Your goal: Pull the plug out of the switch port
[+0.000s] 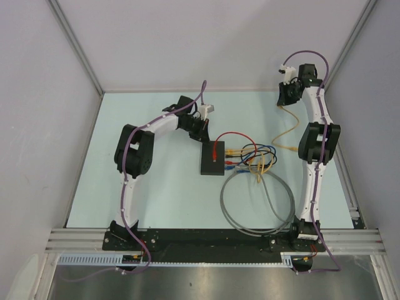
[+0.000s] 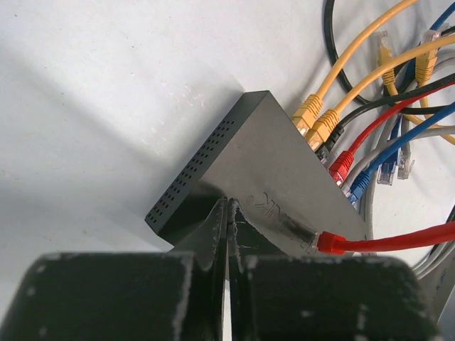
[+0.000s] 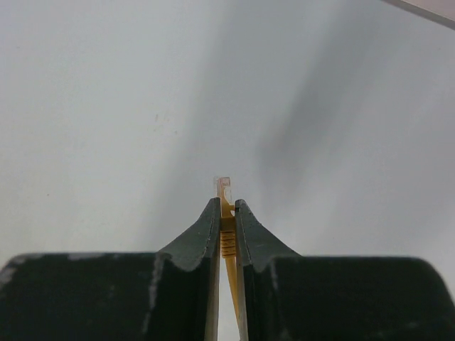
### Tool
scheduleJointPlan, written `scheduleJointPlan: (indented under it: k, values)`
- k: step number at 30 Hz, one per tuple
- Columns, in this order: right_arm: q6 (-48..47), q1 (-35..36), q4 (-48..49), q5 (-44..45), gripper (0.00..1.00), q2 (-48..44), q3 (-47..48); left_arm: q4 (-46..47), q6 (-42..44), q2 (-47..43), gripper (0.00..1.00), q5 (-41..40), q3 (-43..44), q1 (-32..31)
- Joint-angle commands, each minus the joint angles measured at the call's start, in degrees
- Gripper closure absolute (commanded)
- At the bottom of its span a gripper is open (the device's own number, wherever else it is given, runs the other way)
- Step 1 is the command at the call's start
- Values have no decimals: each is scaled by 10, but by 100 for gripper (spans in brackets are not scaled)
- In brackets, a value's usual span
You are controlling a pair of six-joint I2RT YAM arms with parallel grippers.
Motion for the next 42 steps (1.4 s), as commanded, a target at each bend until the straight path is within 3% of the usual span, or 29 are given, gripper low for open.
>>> scheduleJointPlan:
  k: [1, 2, 3, 5, 9, 16, 20, 25, 32, 42]
  values:
    - [16, 12, 45, 51, 80, 13, 19, -36, 31, 11, 100, -61, -12, -8]
    - [18, 13, 47, 54, 67, 19, 25, -38, 32, 11, 100, -62, -11, -8]
    - [31, 14, 58, 56, 46, 20, 28, -39, 36, 6, 100, -62, -11, -8]
    - [46, 14, 72, 46, 34, 10, 29, -42, 41, 2, 100, -62, -9, -7]
    - [92, 12, 107, -4, 28, -16, 21, -50, 51, -16, 100, -59, 2, -6]
    - [148, 31, 90, -186, 27, -51, -42, -45, 79, -68, 100, -6, -3, 4]
    - [102, 72, 21, -248, 31, -65, -136, -49, 89, -93, 100, 7, -21, 9]
    - [59, 126, -8, -275, 32, -82, -238, -75, 110, -108, 100, -13, -57, 19]
    - [49, 155, -18, -297, 34, -64, -250, -102, 130, -76, 100, -23, -76, 19]
    - [47, 155, -28, -291, 35, -52, -259, -120, 137, 23, 100, -6, 40, 18]
